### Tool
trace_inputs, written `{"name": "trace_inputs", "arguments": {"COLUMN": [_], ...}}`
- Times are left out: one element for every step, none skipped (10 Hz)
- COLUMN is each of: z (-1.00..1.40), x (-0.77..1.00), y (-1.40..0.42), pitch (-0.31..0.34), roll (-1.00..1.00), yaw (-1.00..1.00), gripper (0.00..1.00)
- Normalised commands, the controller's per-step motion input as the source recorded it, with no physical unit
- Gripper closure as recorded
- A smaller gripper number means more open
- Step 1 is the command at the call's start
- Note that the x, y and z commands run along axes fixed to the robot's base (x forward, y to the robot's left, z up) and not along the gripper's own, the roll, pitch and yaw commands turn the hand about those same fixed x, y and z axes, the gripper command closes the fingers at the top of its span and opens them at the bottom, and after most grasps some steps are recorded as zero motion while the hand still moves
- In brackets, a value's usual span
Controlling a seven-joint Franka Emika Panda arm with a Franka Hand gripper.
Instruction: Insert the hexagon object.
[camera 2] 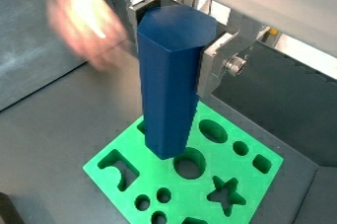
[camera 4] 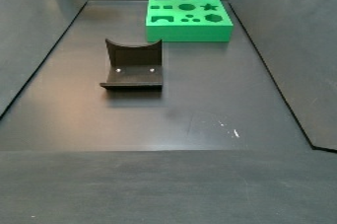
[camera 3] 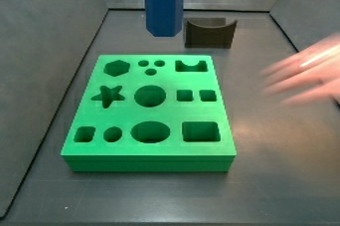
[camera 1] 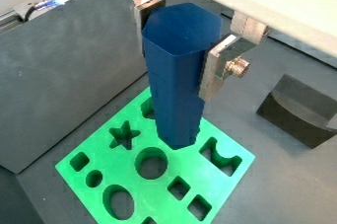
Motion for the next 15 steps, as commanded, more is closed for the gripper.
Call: {"name": "trace_inputs", "arguments": {"z": [-0.13, -0.15, -0.17, -0.36, -0.51, -0.21, 0.00, -0.01, -0.37, -0.59, -0.41, -0.39, -0.47, -0.40, -0.34], "x": [-0.62, -0.62, -0.62, -0.62, -0.62, -0.43, -0.36, -0.39, -0.47, -0.25, -0.03, 0.00, 0.02, -0.08, -0.15], "y": [0.10, 0.10, 0.09, 0.06, 0.01, 0.06, 0.15, 0.15, 0.28, 0.04, 0.00, 0.00, 0.31, 0.41, 0.30], "pitch": [-0.081, -0.081, -0.080, -0.110, -0.164, -0.290, -0.347, -0.329, -0.267, -0.044, 0.000, 0.000, 0.014, 0.023, 0.047], "roll": [-0.04, -0.05, -0.07, -0.16, -0.26, -0.39, -0.49, -0.49, -0.32, -0.05, 0.00, 0.00, 0.00, 0.06, 0.18], "yaw": [-0.64, -0.65, -0.65, -0.63, -0.60, -0.45, -0.27, -0.26, -0.30, -0.29, -0.15, -0.13, -0.13, -0.24, -0.24], "gripper": [1.00, 1.00, 1.00, 1.00, 1.00, 1.00, 1.00, 1.00, 1.00, 1.00, 1.00, 1.00, 1.00, 1.00, 1.00]}}
